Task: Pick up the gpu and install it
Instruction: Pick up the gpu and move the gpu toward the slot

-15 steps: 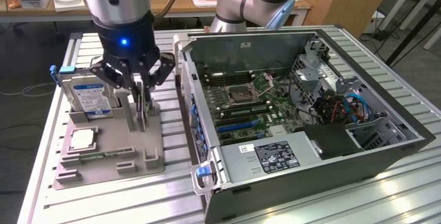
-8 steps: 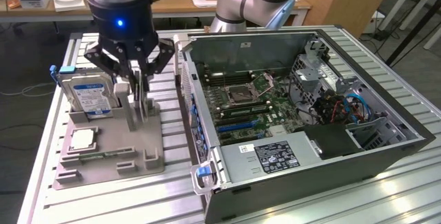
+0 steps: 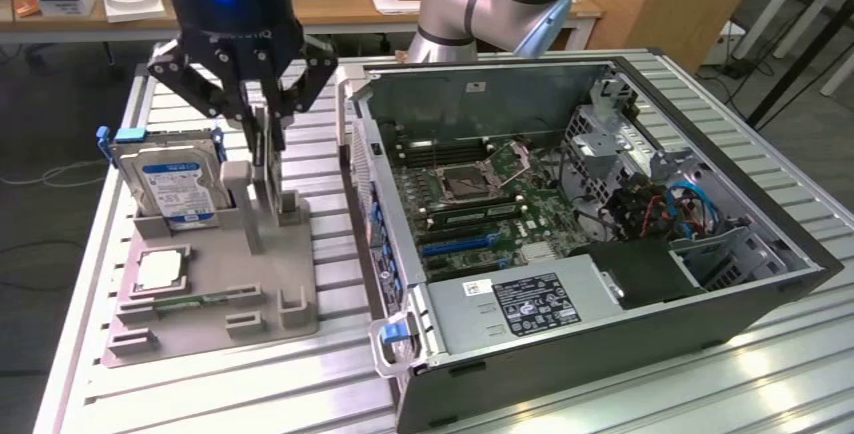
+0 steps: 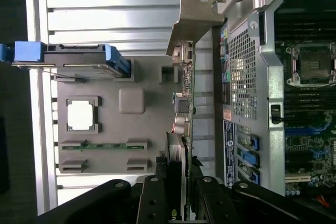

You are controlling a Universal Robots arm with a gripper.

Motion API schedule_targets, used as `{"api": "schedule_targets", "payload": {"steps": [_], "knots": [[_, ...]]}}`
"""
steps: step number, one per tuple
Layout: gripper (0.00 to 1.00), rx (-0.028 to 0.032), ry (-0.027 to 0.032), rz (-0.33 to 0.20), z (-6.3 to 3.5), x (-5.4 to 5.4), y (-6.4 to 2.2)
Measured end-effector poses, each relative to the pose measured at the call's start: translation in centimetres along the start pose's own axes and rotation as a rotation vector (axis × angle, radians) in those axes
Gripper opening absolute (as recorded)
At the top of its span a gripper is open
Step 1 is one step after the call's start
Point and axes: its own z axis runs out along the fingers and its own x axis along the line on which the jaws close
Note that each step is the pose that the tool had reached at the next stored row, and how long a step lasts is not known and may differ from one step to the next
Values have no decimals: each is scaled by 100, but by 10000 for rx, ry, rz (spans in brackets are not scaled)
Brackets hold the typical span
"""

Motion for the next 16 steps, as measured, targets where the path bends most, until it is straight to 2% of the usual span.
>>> {"api": "schedule_targets", "payload": {"steps": [7, 16], "knots": [[27, 1, 3, -3, -20, -26, 2], [27, 1, 11, -9, -9, -338, 20]]}}
